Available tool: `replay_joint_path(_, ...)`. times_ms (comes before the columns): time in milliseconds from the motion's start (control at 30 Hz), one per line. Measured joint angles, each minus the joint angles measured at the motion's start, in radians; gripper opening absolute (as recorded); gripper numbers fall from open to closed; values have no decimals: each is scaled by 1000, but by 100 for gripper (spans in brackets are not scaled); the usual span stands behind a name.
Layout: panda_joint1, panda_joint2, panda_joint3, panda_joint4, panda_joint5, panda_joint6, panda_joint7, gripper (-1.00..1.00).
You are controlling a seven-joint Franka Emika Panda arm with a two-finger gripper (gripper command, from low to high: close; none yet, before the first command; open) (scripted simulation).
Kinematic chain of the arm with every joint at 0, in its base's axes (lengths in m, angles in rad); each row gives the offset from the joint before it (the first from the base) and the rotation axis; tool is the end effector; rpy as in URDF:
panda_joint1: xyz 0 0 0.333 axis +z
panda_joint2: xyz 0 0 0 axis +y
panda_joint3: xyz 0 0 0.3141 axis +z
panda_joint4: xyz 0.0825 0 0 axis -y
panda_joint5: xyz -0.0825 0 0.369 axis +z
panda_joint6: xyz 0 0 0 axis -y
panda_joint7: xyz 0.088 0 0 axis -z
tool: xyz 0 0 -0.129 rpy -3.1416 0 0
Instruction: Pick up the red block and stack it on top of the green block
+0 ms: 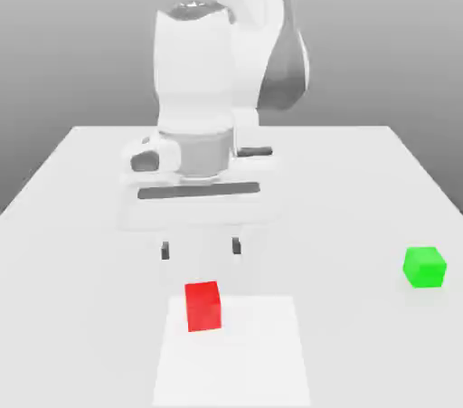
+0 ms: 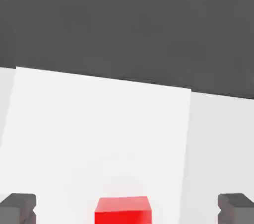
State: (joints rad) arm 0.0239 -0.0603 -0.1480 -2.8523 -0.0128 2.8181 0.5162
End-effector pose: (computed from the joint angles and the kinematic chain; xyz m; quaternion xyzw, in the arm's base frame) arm 0.3560 -0.0426 0.2062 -0.9510 0.3089 -0.0120 0.0048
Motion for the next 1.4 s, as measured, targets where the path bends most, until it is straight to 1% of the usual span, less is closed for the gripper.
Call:
replay_joint_path(100,-4,117,15,0,46,95,-42,0)
replay_joint_path(200,-45,226,69,13,103,188,-84,0)
replay_joint_path(233,-62,256,87,17,109,213,-87,-100)
replay_joint_path(467,-69,260,94,17,106,216,-85,-100)
replay_joint_path(600,-53,139,61,1,41,114,-39,-100)
replay_joint_path(700,-64,35,61,-15,5,24,-13,-100)
replay_joint_path(833,88,3,135,12,2,-35,-63,-100)
replay_joint_path(1267,668,15,397,152,35,-162,-313,-100)
replay_joint_path(1333,691,64,402,161,9,-124,-306,-100)
replay_joint_path(1400,690,132,382,166,-34,-64,-279,-100)
